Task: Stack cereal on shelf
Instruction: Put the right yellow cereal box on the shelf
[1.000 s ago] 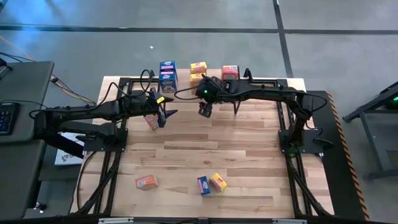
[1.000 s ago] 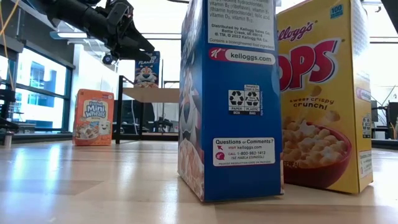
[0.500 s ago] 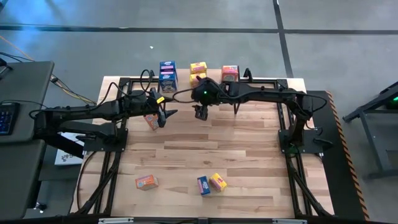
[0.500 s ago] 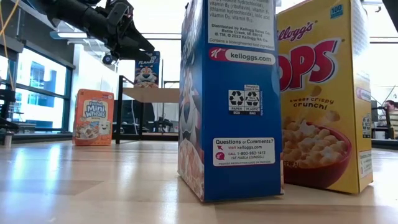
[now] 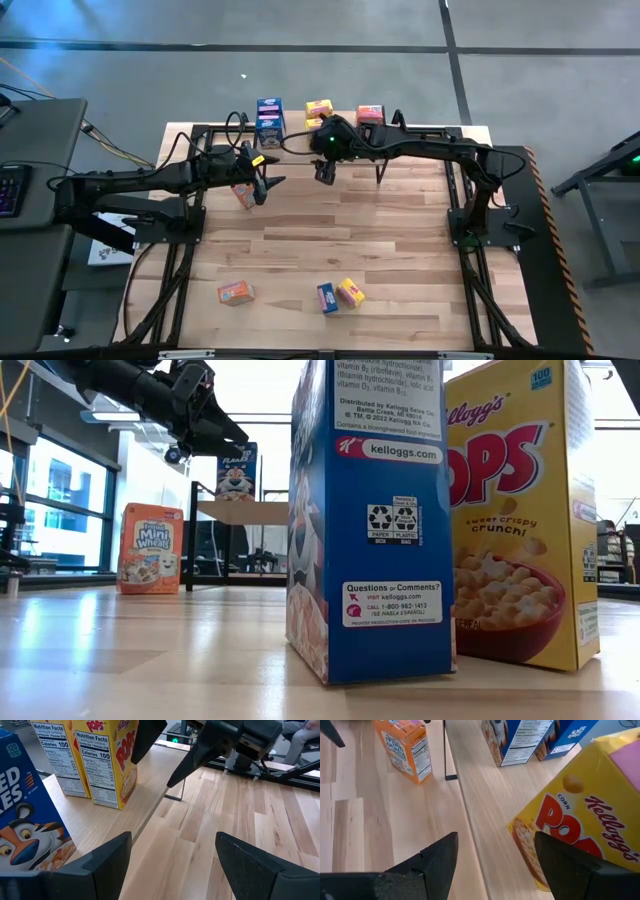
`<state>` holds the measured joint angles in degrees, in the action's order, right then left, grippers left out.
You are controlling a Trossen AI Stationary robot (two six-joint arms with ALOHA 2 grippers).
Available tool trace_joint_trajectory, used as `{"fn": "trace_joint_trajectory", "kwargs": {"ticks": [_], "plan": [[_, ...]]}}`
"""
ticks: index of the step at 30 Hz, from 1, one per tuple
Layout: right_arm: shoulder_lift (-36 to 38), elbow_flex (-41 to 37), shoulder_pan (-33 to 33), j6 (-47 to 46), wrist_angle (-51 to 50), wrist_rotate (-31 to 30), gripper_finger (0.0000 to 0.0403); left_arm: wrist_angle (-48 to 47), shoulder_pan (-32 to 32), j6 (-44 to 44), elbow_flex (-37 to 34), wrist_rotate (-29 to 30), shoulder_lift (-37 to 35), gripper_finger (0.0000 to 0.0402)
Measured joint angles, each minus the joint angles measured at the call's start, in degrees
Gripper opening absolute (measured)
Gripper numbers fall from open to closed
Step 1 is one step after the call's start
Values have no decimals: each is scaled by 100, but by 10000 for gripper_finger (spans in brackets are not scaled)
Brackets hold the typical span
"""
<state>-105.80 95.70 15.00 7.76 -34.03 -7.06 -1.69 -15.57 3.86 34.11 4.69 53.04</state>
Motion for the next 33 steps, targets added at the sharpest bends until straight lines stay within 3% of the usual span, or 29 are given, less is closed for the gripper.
{"fn": "trace_joint_trajectory", "kwargs": {"ticks": [33], "plan": [[0, 0, 2, -21, 503, -343, 256, 0, -2, 0, 0, 0, 0, 280]]}}
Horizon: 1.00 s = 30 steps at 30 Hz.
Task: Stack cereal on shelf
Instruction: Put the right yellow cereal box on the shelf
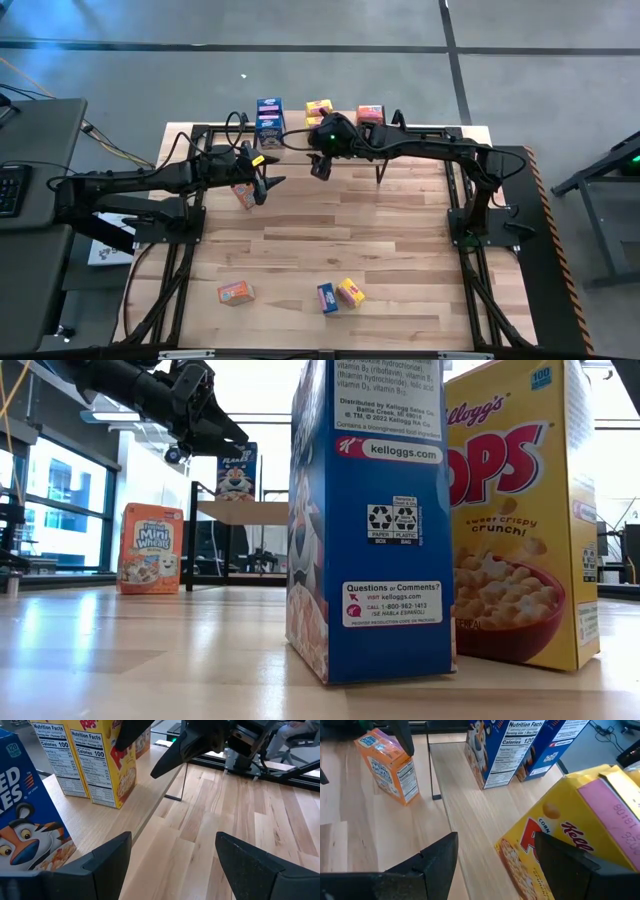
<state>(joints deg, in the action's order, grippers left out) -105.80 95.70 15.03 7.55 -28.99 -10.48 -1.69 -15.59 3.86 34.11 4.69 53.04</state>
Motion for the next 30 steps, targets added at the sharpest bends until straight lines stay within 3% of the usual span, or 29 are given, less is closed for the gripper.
{"fn": "trace_joint_trajectory", "kwargs": {"ticks": [30], "plan": [[-221, 7, 28, -111, -82, -24, 256, -11, 2, -2, 0, 0, -2, 280]]}}
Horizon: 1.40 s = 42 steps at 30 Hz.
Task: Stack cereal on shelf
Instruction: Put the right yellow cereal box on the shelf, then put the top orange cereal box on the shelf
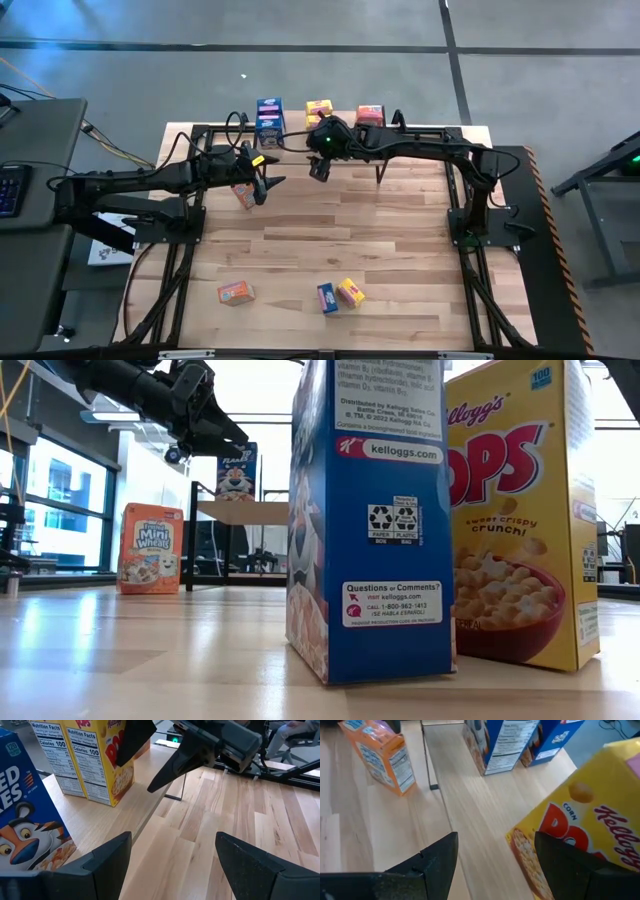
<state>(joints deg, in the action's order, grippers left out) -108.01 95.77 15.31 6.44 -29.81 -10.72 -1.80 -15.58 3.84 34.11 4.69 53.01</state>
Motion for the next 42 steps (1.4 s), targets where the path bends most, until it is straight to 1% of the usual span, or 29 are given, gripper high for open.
{"fn": "trace_joint_trajectory", "kwargs": {"ticks": [3, 10, 17, 19, 26, 29, 31, 36, 39, 42], "plan": [[0, 2, -34, -1, -3, 20, 256, 0, 0, 0, 0, -1, 0, 280], [0, 364, -217, 2, -508, 20, 256, -3, 0, 23, 0, -1, 0, 280], [7, 735, -450, 59, -1115, 18, 256, -3, -2, 257, 0, -1, 0, 280], [9, 808, -526, 154, -1248, 7, 256, 10, -1, 450, 0, -1, 0, 280], [9, 987, -682, 177, -1948, -305, 256, 16, 0, 401, 6, 79, -36, 280], [9, 1034, -684, 175, -2218, -321, 256, -371, 59, 404, 219, 32, -90, 280], [15, 1038, -682, 157, -2358, -321, 256, -787, 117, 402, 464, 28, -98, 280], [77, 1038, -679, 141, -2527, -317, 256, -2244, 236, 527, 1253, 115, -96, 280], [111, 1038, -688, 143, -2540, -319, 256, -3238, 263, 804, 1676, 352, -94, 280], [182, 1038, -714, 108, -2547, -321, 256, -4087, 263, 1079, 2038, 725, -97, 280]]}}
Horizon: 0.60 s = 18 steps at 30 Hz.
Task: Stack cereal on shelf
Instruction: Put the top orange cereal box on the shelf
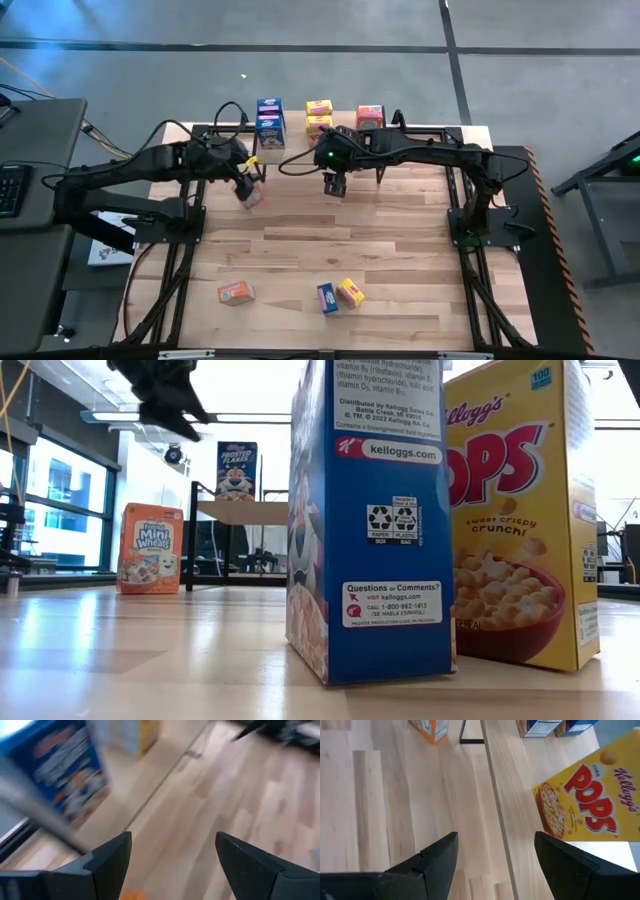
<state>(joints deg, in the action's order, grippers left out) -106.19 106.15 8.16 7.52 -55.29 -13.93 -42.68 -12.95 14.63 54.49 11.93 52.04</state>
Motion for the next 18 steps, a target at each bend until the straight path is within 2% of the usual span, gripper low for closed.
{"fn": "trace_joint_trajectory", "kwargs": {"ticks": [5, 11, 18], "plan": [[178, 0, -71, -156, -43, 24, 256, -928, -2, 349, 217, 506, -3, 280], [411, 0, -227, -249, -155, 20, 256, -1522, -3, 618, 219, 504, 3, 280], [636, -2, -417, -542, -212, -4, 256, -1773, -15, 771, 219, 533, 8, 280]]}}
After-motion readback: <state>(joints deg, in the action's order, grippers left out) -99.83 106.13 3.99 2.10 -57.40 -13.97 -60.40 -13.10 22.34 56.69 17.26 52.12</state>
